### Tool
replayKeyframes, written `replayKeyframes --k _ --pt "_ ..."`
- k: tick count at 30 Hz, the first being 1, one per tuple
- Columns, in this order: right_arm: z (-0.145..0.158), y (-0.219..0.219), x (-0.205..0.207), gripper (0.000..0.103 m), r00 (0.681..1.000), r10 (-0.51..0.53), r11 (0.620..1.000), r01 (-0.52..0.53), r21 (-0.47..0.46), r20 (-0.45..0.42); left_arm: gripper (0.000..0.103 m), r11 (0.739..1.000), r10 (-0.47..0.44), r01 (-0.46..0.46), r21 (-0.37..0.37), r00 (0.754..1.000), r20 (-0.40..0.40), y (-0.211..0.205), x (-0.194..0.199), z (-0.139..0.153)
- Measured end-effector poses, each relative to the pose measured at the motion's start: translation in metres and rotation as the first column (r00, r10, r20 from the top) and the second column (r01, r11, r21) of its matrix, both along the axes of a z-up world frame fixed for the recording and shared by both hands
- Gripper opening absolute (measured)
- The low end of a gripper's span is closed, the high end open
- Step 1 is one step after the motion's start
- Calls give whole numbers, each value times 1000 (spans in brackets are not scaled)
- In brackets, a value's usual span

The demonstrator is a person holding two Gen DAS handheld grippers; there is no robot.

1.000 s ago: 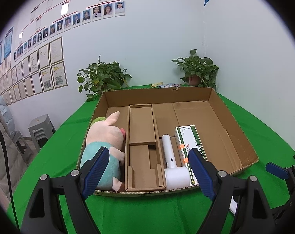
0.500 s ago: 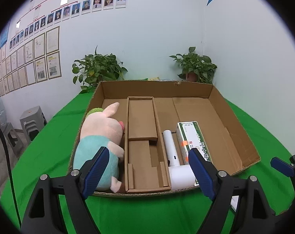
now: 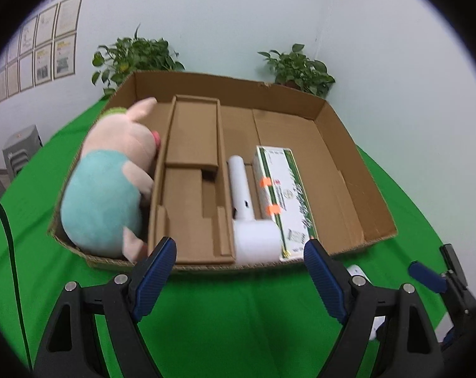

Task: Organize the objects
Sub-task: 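Grasp the white rectangular device with the right gripper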

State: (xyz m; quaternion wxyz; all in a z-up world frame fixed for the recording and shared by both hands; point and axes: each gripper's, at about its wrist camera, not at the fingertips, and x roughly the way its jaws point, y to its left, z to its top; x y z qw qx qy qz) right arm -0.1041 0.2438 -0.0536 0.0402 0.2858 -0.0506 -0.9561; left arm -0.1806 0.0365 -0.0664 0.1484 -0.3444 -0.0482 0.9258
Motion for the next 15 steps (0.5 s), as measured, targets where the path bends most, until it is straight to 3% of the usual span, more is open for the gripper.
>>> replayKeyframes --k 9,15 --pt "-40 21 27 102 996 24 998 -18 -62 90 83 999 -33 34 -7 995 90 9 18 -26" --pt "-62 41 34 102 987 1 999 6 -42 164 82 993 -94 78 91 978 185 14 15 -41"
